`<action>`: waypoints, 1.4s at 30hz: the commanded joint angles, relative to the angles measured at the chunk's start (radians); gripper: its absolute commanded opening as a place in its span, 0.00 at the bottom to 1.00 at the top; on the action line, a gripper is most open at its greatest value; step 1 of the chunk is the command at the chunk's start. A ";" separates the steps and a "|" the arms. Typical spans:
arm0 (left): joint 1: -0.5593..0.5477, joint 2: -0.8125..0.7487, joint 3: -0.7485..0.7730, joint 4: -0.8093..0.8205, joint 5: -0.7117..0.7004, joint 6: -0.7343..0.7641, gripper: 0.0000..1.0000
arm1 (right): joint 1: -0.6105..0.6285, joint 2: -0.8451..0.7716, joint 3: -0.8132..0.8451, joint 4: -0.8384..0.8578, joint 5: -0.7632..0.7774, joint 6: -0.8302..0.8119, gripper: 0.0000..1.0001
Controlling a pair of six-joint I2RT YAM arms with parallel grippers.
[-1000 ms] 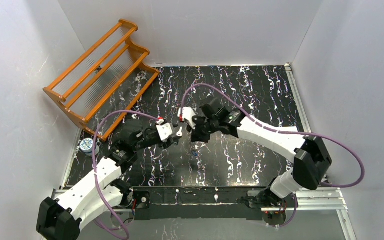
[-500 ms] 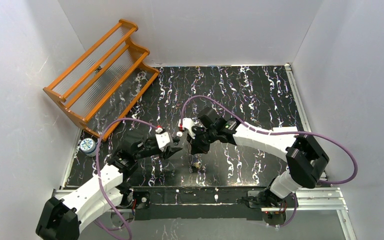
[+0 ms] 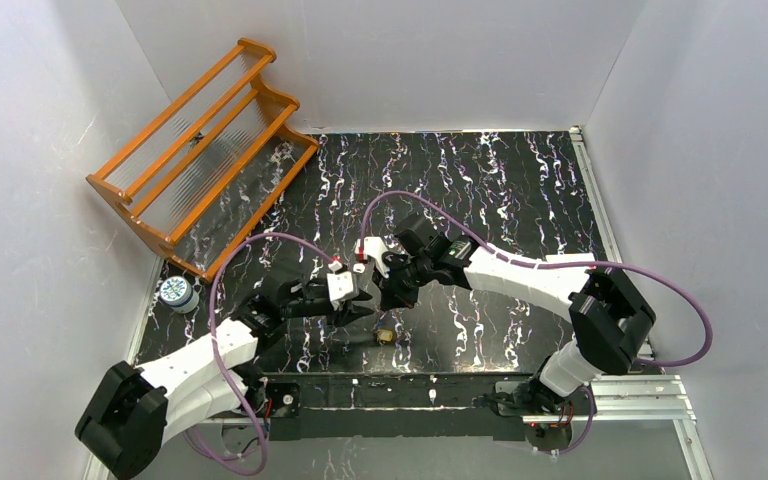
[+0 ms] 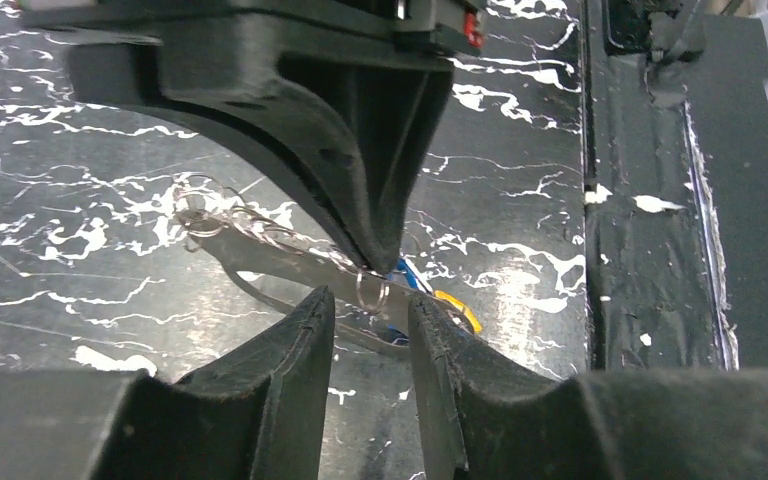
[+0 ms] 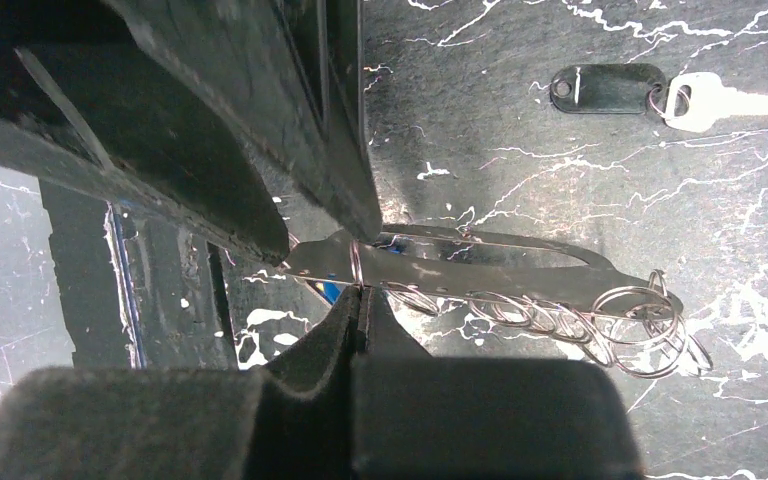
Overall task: Put the keys on the keyring
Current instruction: Adjust the key on the keyring.
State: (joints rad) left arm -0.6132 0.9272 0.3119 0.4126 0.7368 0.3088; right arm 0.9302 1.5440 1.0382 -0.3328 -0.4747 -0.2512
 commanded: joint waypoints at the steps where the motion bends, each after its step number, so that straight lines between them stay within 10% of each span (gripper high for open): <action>1: -0.038 0.040 0.022 0.011 0.026 0.028 0.30 | -0.001 -0.004 0.042 0.023 -0.023 0.001 0.01; 12: -0.064 0.103 0.046 0.009 -0.029 0.069 0.14 | 0.000 -0.002 0.049 0.026 -0.034 0.002 0.01; 22: -0.078 0.150 0.069 0.008 -0.057 0.085 0.19 | 0.000 -0.007 0.047 0.032 -0.044 0.001 0.01; 31: -0.085 0.152 0.064 0.015 -0.102 0.054 0.00 | 0.001 -0.017 0.031 0.052 -0.037 -0.006 0.01; 36: -0.085 0.088 0.007 0.108 -0.154 -0.025 0.00 | 0.000 -0.089 -0.043 0.152 0.048 0.026 0.34; 42: -0.085 0.015 -0.121 0.343 -0.179 -0.143 0.00 | -0.011 -0.211 -0.152 0.306 0.107 0.054 0.41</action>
State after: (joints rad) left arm -0.6941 0.9871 0.2455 0.5774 0.5804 0.2543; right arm 0.9295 1.4128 0.9306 -0.1802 -0.4095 -0.2272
